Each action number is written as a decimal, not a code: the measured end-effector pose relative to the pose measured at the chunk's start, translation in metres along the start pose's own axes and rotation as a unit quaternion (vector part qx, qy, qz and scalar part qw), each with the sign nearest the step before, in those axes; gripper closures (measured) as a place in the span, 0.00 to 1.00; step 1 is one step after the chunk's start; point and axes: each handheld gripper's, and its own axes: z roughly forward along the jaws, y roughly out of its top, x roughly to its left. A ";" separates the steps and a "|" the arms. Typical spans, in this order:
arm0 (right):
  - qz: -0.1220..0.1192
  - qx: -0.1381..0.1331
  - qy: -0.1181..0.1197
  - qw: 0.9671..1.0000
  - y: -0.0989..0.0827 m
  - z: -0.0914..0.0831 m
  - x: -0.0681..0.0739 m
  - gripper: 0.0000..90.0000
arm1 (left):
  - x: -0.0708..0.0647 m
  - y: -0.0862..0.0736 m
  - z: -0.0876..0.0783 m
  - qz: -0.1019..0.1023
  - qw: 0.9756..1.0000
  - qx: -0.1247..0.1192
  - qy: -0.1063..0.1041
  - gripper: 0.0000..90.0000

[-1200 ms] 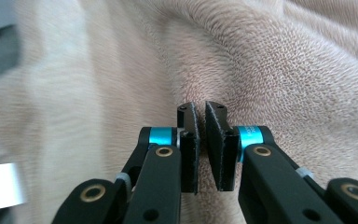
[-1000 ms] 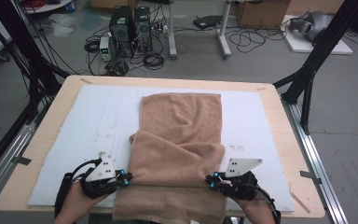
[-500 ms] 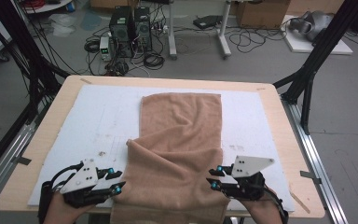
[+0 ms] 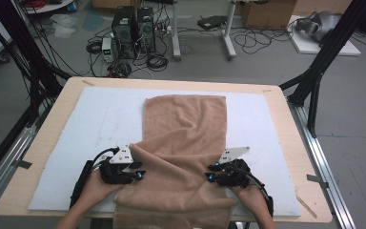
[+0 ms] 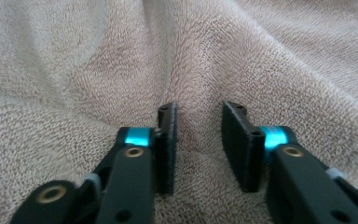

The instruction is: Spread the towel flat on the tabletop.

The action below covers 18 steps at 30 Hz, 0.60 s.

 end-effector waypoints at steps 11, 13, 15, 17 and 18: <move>-0.022 0.005 0.026 0.999 -0.005 -0.022 0.021 0.99 | -0.026 -0.021 -0.028 0.008 1.000 -0.019 0.008 0.95; -0.022 -0.003 0.026 0.999 -0.007 -0.028 0.027 0.99 | -0.033 -0.026 -0.036 0.010 1.000 -0.025 0.013 0.95; -0.025 -0.007 0.026 0.999 -0.009 -0.032 0.032 0.99 | -0.040 -0.030 -0.045 0.017 0.999 -0.028 0.015 0.95; -0.029 -0.012 0.023 0.999 -0.009 -0.035 0.035 0.96 | -0.048 -0.032 -0.053 0.020 0.999 -0.035 0.017 0.95; -0.028 -0.014 0.020 0.999 -0.009 -0.037 0.034 0.92 | -0.051 -0.033 -0.058 0.019 0.999 -0.039 0.018 0.95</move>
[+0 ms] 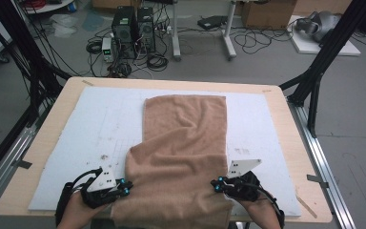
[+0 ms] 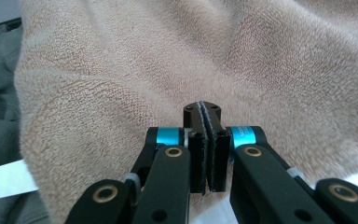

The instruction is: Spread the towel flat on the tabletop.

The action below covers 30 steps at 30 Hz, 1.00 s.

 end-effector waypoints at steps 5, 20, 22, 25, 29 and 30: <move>-0.002 0.000 -0.015 1.000 0.007 -0.001 -0.003 0.77 | -0.015 -0.005 -0.022 0.004 1.000 -0.013 -0.003 0.95; -0.001 0.036 -0.012 0.999 0.010 0.036 -0.018 0.72 | 0.036 0.011 0.020 -0.032 0.999 0.007 -0.003 0.70; 0.008 0.034 -0.007 0.999 0.008 0.035 -0.020 0.81 | 0.040 0.009 0.034 -0.036 0.999 0.037 -0.006 0.70; 0.004 0.036 0.005 0.999 0.008 0.033 -0.019 0.95 | 0.042 0.007 0.038 -0.042 0.998 0.034 -0.014 0.81; -0.016 0.052 0.018 0.998 0.009 0.029 -0.014 0.97 | 0.035 0.007 0.036 -0.027 0.999 0.034 -0.008 0.94; -0.016 0.052 0.019 0.998 0.009 0.026 -0.011 0.97 | 0.033 0.008 0.035 -0.027 0.999 0.035 -0.010 0.95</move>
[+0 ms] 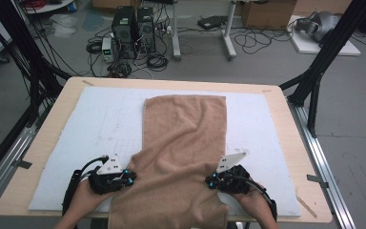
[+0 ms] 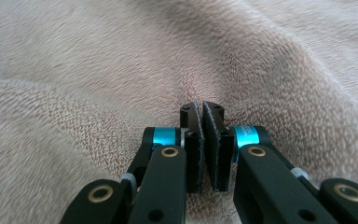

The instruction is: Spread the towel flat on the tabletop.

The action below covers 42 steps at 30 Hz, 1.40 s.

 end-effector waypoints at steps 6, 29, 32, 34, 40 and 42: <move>-0.008 -0.027 -0.001 1.000 -0.006 -0.031 0.024 0.97 | -0.013 -0.004 -0.020 0.002 0.999 -0.036 0.007 0.96; 0.023 -0.062 -0.069 0.995 0.018 -0.039 -0.020 0.68 | 0.038 0.021 -0.005 -0.029 0.995 -0.042 0.081 0.72; 0.048 -0.052 -0.067 0.995 0.012 -0.024 -0.041 0.67 | 0.054 0.017 0.010 -0.056 0.996 -0.020 0.073 0.72; 0.061 -0.037 -0.058 0.996 0.007 -0.013 -0.049 0.67 | 0.059 0.016 0.015 -0.067 0.996 -0.013 0.061 0.71; 0.069 -0.019 -0.058 0.996 -0.001 0.002 -0.054 0.72 | 0.059 0.016 0.024 -0.059 0.998 -0.007 0.029 0.81; 0.076 -0.019 -0.054 0.996 -0.002 0.002 -0.055 0.80 | 0.056 0.017 0.025 -0.047 0.998 -0.007 0.030 0.92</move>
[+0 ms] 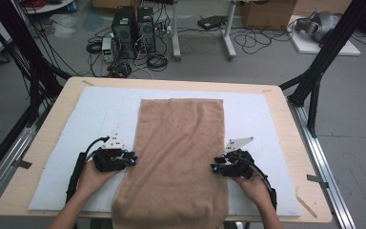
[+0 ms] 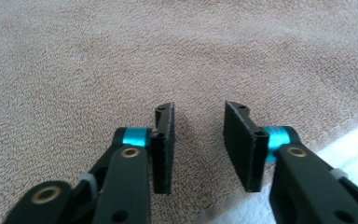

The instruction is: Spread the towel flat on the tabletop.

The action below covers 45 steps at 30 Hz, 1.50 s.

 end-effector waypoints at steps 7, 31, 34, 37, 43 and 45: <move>-0.005 0.007 0.003 1.000 0.005 0.002 -0.001 0.89 | 0.000 0.000 -0.006 -0.002 0.999 0.003 0.035 0.97; -0.045 0.007 0.036 0.998 -0.014 -0.024 0.048 0.74 | -0.035 -0.030 -0.046 0.033 0.998 -0.031 -0.045 0.71; -0.055 0.022 0.030 0.998 -0.021 -0.017 0.052 0.87 | -0.041 -0.036 -0.037 0.049 0.997 -0.004 -0.053 0.78; -0.060 0.023 0.041 0.997 -0.021 -0.018 0.052 0.96 | -0.043 -0.035 -0.036 0.048 0.997 -0.011 -0.059 0.92; -0.070 0.015 0.045 0.996 -0.021 -0.027 0.061 1.00 | -0.046 -0.039 -0.043 0.054 0.997 -0.013 -0.061 0.97; -0.072 0.015 0.046 0.996 -0.023 -0.030 0.064 1.00 | -0.047 -0.041 -0.046 0.055 0.996 -0.016 -0.061 0.97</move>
